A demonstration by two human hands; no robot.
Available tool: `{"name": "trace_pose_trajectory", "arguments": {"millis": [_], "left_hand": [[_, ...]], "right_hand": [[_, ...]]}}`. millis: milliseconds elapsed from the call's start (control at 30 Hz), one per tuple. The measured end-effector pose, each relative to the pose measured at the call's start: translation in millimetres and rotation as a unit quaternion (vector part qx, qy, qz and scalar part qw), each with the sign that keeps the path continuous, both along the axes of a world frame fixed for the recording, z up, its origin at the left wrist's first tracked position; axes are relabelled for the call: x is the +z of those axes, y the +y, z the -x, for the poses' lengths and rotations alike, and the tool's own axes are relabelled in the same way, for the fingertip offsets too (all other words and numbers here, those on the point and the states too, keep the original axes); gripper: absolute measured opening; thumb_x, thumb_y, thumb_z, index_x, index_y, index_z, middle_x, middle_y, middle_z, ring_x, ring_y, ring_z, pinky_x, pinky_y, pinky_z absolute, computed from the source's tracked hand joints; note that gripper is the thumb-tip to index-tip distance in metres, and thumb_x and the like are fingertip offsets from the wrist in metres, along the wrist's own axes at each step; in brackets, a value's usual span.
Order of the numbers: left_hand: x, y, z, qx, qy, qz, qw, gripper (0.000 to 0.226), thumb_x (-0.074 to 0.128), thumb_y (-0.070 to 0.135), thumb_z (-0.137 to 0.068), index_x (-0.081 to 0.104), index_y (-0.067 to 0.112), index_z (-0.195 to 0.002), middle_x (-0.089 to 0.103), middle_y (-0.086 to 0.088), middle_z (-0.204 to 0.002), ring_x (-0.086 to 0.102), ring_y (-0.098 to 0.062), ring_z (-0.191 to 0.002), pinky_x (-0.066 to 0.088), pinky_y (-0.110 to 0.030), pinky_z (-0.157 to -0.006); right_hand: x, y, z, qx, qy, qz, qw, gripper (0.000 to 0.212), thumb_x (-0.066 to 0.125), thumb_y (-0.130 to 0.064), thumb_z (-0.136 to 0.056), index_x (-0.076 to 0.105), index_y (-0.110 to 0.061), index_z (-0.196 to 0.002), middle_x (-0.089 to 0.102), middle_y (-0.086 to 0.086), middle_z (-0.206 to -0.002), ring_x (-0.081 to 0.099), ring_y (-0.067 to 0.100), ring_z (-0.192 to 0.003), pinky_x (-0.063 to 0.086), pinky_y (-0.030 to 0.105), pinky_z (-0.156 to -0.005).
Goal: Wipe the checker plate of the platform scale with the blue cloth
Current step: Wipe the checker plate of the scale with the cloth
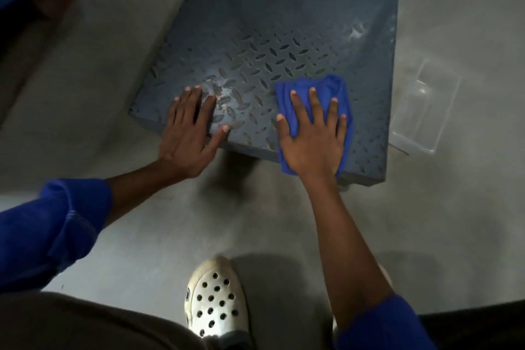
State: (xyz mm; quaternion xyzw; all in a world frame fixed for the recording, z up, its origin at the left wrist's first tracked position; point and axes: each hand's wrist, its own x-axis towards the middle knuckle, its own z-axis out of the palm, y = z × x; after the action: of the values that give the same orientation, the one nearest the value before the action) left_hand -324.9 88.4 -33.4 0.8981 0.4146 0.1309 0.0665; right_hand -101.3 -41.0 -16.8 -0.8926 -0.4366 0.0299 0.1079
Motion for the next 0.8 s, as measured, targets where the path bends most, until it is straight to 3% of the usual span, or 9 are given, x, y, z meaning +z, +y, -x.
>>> {"name": "trace_pose_trajectory", "arguments": {"millis": [167, 367, 500, 633, 733, 800], "left_hand": [[-4, 16, 20, 0.081, -0.045, 0.008, 0.996, 0.073, 0.031, 0.056, -0.110, 0.030, 0.009, -0.166, 0.023, -0.014, -0.175, 0.015, -0.030, -0.164, 0.011, -0.050, -0.134], [-11, 12, 37, 0.181, -0.088, 0.015, 0.979, 0.070, 0.023, 0.049, -0.112, 0.027, 0.008, -0.167, 0.020, -0.014, -0.176, 0.009, -0.028, -0.165, 0.003, -0.046, -0.135], [-25, -7, 45, 0.189, -0.143, 0.006, 0.971, 0.064, 0.029, 0.042, -0.114, 0.025, 0.009, -0.168, 0.018, -0.010, -0.177, 0.005, -0.025, -0.166, 0.002, -0.042, -0.135], [-39, -24, 55, 0.177, -0.167, 0.010, 0.970, 0.070, 0.042, 0.033, -0.110, 0.013, 0.013, -0.171, 0.005, -0.005, -0.180, -0.005, -0.022, -0.166, 0.003, -0.052, -0.135], [-43, -26, 55, 0.179, -0.135, 0.012, 0.974, 0.099, 0.063, 0.009, -0.090, 0.006, 0.013, -0.171, -0.003, -0.004, -0.180, -0.011, -0.023, -0.166, -0.002, -0.049, -0.135], [-45, -25, 52, 0.204, -0.124, 0.014, 0.971, 0.109, 0.064, -0.001, -0.081, 0.003, 0.013, -0.171, -0.005, -0.005, -0.180, -0.014, -0.023, -0.165, -0.004, -0.047, -0.134]], "right_hand": [[-1, 38, 42, 0.025, 0.014, 0.000, 1.000, 0.064, 0.021, -0.065, -0.106, 0.015, -0.043, -0.165, 0.009, -0.007, -0.176, 0.002, 0.036, -0.162, 0.006, 0.060, -0.129], [6, 114, 94, 0.179, 0.044, -0.007, 0.983, 0.062, 0.025, -0.063, -0.105, 0.018, -0.044, -0.164, 0.009, -0.008, -0.176, 0.001, 0.035, -0.162, 0.001, 0.059, -0.129], [5, 93, 72, 0.278, 0.025, 0.004, 0.960, 0.061, 0.026, -0.069, -0.104, 0.019, -0.050, -0.163, 0.012, -0.014, -0.175, 0.004, 0.029, -0.163, 0.003, 0.054, -0.131], [2, 74, 20, 0.218, 0.021, 0.003, 0.976, 0.063, 0.025, -0.073, -0.103, 0.020, -0.052, -0.162, 0.012, -0.016, -0.174, 0.004, 0.027, -0.163, 0.005, 0.055, -0.131], [5, 112, 15, 0.123, 0.026, -0.001, 0.992, 0.063, 0.024, -0.069, -0.104, 0.018, -0.048, -0.163, 0.010, -0.011, -0.176, 0.002, 0.032, -0.163, 0.004, 0.059, -0.130], [7, 134, 47, 0.155, 0.016, -0.001, 0.988, 0.064, 0.020, -0.066, -0.105, 0.014, -0.045, -0.165, 0.006, -0.007, -0.176, 0.000, 0.036, -0.162, 0.004, 0.061, -0.129]]}}
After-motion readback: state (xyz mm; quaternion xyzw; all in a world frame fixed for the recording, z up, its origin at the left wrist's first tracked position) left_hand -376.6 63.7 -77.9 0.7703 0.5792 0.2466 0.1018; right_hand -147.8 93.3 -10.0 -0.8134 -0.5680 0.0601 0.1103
